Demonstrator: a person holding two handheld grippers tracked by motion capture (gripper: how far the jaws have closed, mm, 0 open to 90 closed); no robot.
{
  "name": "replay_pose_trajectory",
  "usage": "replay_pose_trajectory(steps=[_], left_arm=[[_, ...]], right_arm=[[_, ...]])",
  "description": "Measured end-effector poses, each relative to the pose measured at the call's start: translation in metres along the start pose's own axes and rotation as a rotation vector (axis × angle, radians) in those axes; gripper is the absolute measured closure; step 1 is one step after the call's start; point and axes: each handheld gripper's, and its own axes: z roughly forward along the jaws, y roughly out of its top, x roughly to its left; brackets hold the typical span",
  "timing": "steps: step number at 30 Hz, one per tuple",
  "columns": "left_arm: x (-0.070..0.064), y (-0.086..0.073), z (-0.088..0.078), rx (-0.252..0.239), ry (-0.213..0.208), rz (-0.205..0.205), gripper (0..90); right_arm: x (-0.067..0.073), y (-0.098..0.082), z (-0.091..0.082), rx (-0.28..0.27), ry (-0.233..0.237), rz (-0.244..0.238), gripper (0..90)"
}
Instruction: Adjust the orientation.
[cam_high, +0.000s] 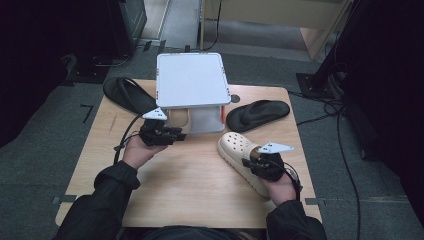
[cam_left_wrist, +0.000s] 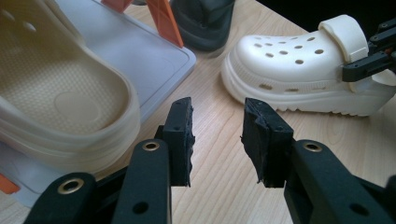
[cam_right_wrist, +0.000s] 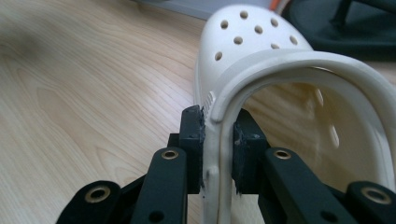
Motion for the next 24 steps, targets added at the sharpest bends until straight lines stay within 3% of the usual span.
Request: replay_pose_trajectory(steps=[14,24], left_arm=[[-0.005,-0.003,0.001,0.006,-0.011,0.004,65.7],[-0.010,-0.010,0.005,0.007,-0.033,-0.017,66.6]], right_arm=[[0.032,0.025,0.028,-0.001,0.079,-0.049,77.5],[0.055,0.037,0.051,0.000,0.117,-0.082,77.4]])
